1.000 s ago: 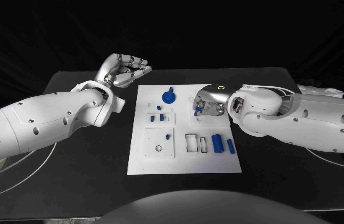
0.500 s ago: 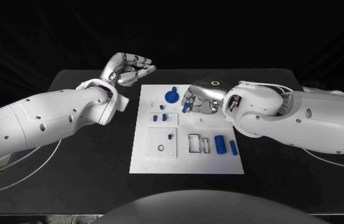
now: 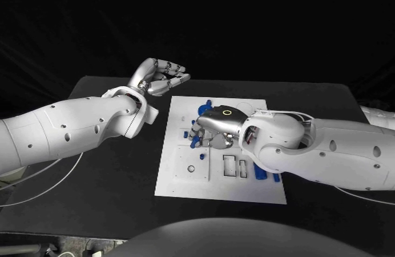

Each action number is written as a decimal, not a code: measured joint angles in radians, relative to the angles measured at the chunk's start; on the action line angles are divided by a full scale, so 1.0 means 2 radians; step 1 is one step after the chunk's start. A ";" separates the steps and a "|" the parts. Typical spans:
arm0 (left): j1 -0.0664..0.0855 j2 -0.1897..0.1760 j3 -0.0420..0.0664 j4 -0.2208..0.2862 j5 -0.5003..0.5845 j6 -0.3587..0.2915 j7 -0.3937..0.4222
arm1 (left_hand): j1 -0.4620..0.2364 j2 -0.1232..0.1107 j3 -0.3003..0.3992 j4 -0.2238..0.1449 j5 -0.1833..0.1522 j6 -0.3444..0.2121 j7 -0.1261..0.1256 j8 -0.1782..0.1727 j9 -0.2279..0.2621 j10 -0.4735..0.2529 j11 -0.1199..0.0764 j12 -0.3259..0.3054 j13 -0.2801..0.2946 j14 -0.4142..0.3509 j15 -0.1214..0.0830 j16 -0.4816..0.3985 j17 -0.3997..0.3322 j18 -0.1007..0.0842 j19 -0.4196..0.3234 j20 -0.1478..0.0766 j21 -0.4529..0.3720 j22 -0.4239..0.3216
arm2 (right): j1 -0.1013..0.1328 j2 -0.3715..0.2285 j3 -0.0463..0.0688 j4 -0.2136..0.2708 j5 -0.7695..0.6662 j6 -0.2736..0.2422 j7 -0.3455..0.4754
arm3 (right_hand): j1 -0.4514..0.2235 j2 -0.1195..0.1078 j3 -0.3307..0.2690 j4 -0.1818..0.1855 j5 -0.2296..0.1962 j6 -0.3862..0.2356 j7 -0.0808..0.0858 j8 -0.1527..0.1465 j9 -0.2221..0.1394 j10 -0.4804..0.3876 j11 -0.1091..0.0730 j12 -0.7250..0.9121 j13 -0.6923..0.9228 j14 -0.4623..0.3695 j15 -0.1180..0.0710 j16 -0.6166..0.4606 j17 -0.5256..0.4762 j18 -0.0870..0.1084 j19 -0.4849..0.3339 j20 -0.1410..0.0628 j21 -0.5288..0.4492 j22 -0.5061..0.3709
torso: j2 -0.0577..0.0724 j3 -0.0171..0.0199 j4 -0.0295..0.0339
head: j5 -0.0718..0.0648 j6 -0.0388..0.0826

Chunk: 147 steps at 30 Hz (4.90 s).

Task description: Assemble the parts on the task board

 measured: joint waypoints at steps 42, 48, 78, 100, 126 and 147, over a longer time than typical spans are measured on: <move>-0.001 0.005 0.000 -0.005 0.000 0.003 0.000 | 0.000 0.000 0.000 0.000 0.000 0.000 0.000 0.000 0.000 0.000 0.000 0.000 0.000 0.000 0.000 0.000 0.000 0.000 0.000 0.000 0.000 0.000 | -0.029 0.042 0.000 -0.035 -0.037 0.084 0.036 | 0.000 -0.004 0.004 0.001 0.000 0.000 0.000 -0.008 0.002 -0.004 0.004 -0.009 0.000 0.000 0.000 0.000 0.000 0.000 0.000 0.000 0.000 0.000 | -0.001 -0.0009 -0.0004 | -0.001 0.000; -0.001 0.003 0.000 -0.005 0.000 0.003 0.000 | 0.000 0.000 0.000 0.000 0.000 0.000 0.000 0.000 0.000 0.000 0.000 0.000 0.000 0.000 0.000 0.000 0.000 0.000 0.000 0.000 0.000 0.000 | -0.030 0.042 0.000 -0.035 -0.039 0.093 0.038 | 0.000 -0.005 0.004 0.001 0.000 0.000 0.000 -0.006 0.002 -0.004 0.004 -0.009 0.000 0.000 0.000 0.000 0.000 0.000 0.000 0.000 0.000 0.000 | -0.001 -0.0009 -0.0005 | -0.002 0.000; -0.001 0.001 0.000 -0.002 0.000 0.003 0.001 | 0.002 0.002 0.000 0.000 0.003 0.000 0.000 0.000 0.000 -0.002 0.002 0.000 0.000 0.000 0.000 0.000 0.000 0.000 0.000 0.000 0.000 0.000 | -0.033 0.051 0.000 -0.045 -0.041 0.102 0.038 | -0.001 -0.008 0.004 0.001 -0.001 0.005 0.002 -0.010 0.002 -0.007 0.007 -0.011 0.000 -0.002 0.002 0.000 0.000 0.000 0.000 0.000 0.000 0.000 | -0.001 -0.0008 -0.0002 | -0.003 0.000; -0.001 0.000 0.000 0.000 0.000 0.003 0.001 | 0.002 0.002 0.000 0.000 0.003 0.000 0.000 0.000 0.000 -0.002 0.002 0.000 0.000 0.000 0.000 0.000 0.000 0.000 0.000 0.000 0.000 0.000 | -0.034 0.041 -0.001 -0.040 -0.031 0.089 0.037 | -0.056 -0.065 -0.040 0.016 0.002 -0.095 0.036 -0.040 -0.011 -0.136 0.038 -0.014 0.001 -0.002 0.020 0.000 0.000 0.000 0.000 0.016 0.000 0.000 | -0.001 -0.0006 -0.0004 | -0.005 0.000; -0.001 0.013 0.000 -0.010 0.000 0.004 0.001 | 0.002 0.002 0.000 0.000 0.003 0.000 0.000 0.000 0.000 -0.002 0.002 0.000 0.000 0.000 0.000 0.000 0.000 0.000 0.000 0.000 0.000 0.000 | 0.050 -0.171 -0.003 0.048 0.305 -0.066 0.008 | -0.119 0.014 -0.073 0.051 0.012 -0.153 0.036 -0.040 -0.012 -0.016 0.020 0.069 0.039 -0.001 0.020 0.000 0.000 0.000 0.000 0.021 0.000 0.000 | -0.003 -0.0018 -0.0046 | -0.016 0.000; -0.001 0.017 0.000 -0.012 0.000 0.006 0.000 | 0.002 0.002 0.000 0.000 0.003 0.000 0.000 -0.002 0.000 -0.002 0.002 0.000 0.000 0.000 0.000 0.000 0.000 0.000 0.000 0.000 0.000 0.000 | 0.051 -0.218 -0.010 0.062 0.348 0.016 -0.120 | -0.168 0.093 -0.227 0.052 0.024 -0.139 0.025 0.033 0.011 0.071 0.031 0.663 0.619 0.000 0.008 0.000 0.000 0.000 0.000 0.006 0.000 0.000 | -0.003 -0.0023 -0.0048 | -0.066 0.000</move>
